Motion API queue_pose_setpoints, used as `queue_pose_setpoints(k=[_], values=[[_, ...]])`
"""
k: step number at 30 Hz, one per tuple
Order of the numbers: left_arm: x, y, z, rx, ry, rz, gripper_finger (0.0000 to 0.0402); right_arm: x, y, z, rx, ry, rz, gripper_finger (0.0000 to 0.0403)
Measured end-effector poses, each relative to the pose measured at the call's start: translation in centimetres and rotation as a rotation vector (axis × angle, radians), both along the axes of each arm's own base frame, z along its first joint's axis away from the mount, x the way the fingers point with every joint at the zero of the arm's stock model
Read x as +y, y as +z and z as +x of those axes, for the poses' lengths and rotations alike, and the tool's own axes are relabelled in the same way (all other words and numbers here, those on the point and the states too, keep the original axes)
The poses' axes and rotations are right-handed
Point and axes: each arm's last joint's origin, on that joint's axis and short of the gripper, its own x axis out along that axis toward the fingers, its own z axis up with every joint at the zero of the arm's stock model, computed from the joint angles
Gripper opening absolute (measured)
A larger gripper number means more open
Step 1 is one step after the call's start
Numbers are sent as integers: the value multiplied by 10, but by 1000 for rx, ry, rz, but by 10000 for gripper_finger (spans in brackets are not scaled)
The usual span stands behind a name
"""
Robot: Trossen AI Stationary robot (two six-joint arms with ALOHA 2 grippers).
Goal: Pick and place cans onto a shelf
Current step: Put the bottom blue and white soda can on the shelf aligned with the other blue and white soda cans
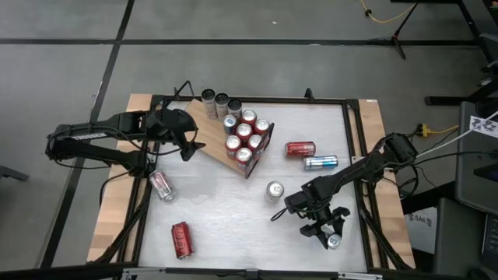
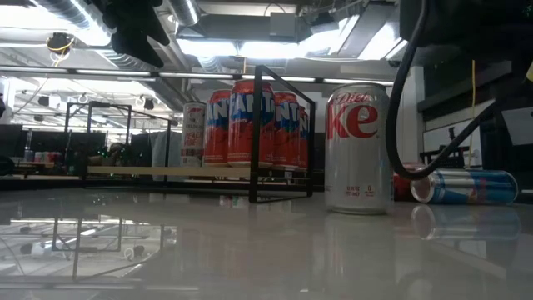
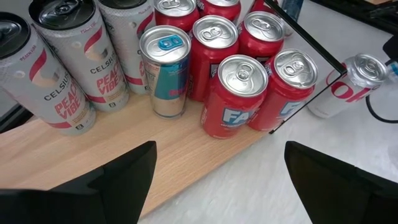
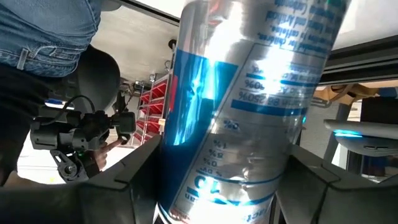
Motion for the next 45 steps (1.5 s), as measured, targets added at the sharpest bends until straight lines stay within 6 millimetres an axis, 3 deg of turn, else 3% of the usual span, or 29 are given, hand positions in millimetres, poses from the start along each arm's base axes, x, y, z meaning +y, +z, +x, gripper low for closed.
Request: queue_pose_setpoints(k=[23, 45], values=[[1, 0, 0, 2, 16, 14, 346, -2, 1, -4, 60, 2, -4, 241], [1, 0, 0, 6, 37, 33, 346, -2, 1, -4, -32, 28, 5, 241]])
